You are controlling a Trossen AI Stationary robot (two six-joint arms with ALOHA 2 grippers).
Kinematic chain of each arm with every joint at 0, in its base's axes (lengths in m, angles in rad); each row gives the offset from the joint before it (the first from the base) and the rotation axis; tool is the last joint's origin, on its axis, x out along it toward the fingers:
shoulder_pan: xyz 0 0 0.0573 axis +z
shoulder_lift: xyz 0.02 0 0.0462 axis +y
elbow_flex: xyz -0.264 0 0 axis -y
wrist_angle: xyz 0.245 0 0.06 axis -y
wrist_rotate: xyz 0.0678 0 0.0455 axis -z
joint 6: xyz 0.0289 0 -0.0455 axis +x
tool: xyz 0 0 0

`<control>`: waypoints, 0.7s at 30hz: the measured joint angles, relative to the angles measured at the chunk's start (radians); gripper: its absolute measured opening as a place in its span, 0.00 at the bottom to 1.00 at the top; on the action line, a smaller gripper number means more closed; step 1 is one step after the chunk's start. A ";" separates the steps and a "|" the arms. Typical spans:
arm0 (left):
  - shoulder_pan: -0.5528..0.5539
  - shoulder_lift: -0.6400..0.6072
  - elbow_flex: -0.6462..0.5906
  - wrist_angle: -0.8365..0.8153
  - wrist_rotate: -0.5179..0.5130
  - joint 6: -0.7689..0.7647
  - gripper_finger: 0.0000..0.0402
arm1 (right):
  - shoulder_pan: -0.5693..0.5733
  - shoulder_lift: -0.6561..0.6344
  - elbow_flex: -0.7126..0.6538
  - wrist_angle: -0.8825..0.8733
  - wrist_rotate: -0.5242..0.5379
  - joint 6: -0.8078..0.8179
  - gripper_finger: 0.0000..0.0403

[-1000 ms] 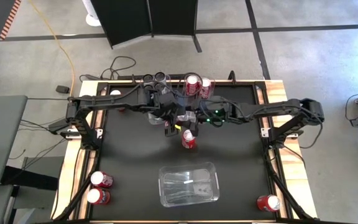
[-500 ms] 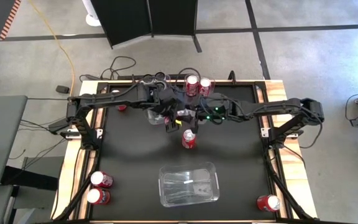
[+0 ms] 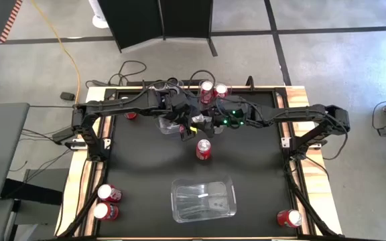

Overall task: Sort soda cans
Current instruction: Put the top red soda can into the top right transparent bin

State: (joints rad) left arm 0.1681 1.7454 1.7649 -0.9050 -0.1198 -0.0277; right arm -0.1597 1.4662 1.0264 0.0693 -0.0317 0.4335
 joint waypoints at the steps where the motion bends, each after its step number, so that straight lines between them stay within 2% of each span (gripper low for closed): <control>1: -0.001 0.000 0.000 0.000 0.004 -0.001 0.77 | 0.002 0.000 0.000 0.004 0.000 -0.001 0.93; 6: -0.006 0.000 0.000 0.003 -0.009 -0.007 0.77 | 0.002 0.000 0.000 0.014 0.000 -0.015 0.85; 14: -0.006 0.000 0.000 0.026 -0.019 -0.007 0.77 | 0.000 0.000 -0.001 0.017 0.015 -0.039 0.63; 21: -0.002 0.000 0.000 0.025 -0.015 -0.004 0.78 | 0.000 0.001 -0.001 0.020 0.014 -0.047 0.63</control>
State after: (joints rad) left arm 0.1659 1.7454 1.7649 -0.8797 -0.1345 -0.0319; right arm -0.1600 1.4670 1.0256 0.0895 -0.0174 0.3867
